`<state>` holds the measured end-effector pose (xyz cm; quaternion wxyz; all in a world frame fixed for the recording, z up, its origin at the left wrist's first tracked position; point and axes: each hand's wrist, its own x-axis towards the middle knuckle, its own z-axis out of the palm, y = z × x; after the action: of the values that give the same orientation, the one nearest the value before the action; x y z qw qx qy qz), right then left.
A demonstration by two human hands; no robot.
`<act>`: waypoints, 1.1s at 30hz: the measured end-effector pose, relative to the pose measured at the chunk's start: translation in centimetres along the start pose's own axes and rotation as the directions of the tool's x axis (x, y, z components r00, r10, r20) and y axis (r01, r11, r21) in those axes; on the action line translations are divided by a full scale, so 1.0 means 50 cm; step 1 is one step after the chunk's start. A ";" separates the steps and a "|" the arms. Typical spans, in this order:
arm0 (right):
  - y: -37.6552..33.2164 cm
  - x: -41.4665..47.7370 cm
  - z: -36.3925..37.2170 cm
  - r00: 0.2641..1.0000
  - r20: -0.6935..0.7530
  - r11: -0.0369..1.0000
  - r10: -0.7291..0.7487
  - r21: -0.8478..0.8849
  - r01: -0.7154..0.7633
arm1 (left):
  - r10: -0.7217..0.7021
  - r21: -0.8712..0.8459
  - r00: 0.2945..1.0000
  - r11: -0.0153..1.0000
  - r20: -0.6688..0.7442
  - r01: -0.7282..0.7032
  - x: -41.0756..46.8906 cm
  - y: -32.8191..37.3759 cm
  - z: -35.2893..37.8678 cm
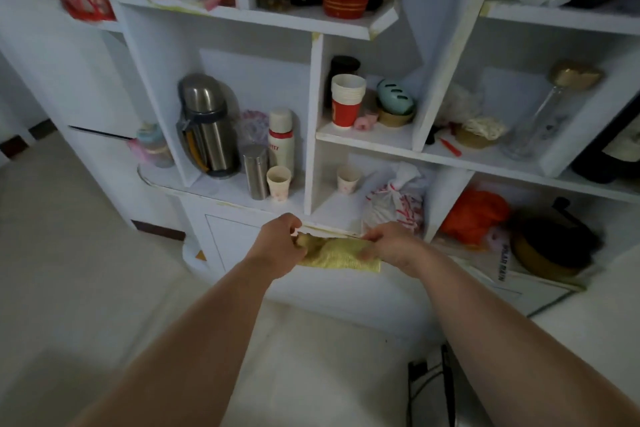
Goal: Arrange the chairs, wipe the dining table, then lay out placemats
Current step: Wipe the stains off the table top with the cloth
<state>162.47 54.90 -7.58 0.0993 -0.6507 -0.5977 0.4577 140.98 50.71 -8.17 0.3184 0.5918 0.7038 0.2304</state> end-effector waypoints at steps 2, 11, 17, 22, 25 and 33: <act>0.008 0.025 -0.016 1.000 -0.013 0.999 -0.011 -0.041 0.011 | -0.018 0.008 1.000 1.000 -0.008 0.018 0.031 0.008 0.022; 0.078 0.191 -0.026 0.955 -0.288 0.997 0.071 0.013 -0.071 | -0.103 0.092 0.991 0.990 -0.081 0.110 0.202 0.027 0.130; 0.093 0.307 0.003 0.893 -0.449 1.000 -0.023 -0.026 0.013 | -0.098 0.091 0.992 0.990 -0.077 0.104 0.333 0.002 0.178; 0.090 0.406 0.041 0.871 -0.489 0.997 -0.052 -0.071 0.019 | -0.111 0.108 0.994 0.988 0.020 0.108 0.419 -0.037 0.224; 0.094 0.452 0.062 0.894 -0.442 0.985 -0.068 -0.170 -0.009 | -0.113 0.095 0.991 0.990 0.073 0.105 0.452 -0.055 0.248; 0.108 0.526 0.079 0.958 -0.277 0.964 -0.077 -0.267 0.001 | -0.056 0.204 0.971 0.979 0.232 0.008 0.535 -0.083 0.292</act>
<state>159.84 74.65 -26.00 0.1059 -0.7052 -0.6455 0.2735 146.06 75.33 -25.84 0.3420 0.6328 0.6900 0.0804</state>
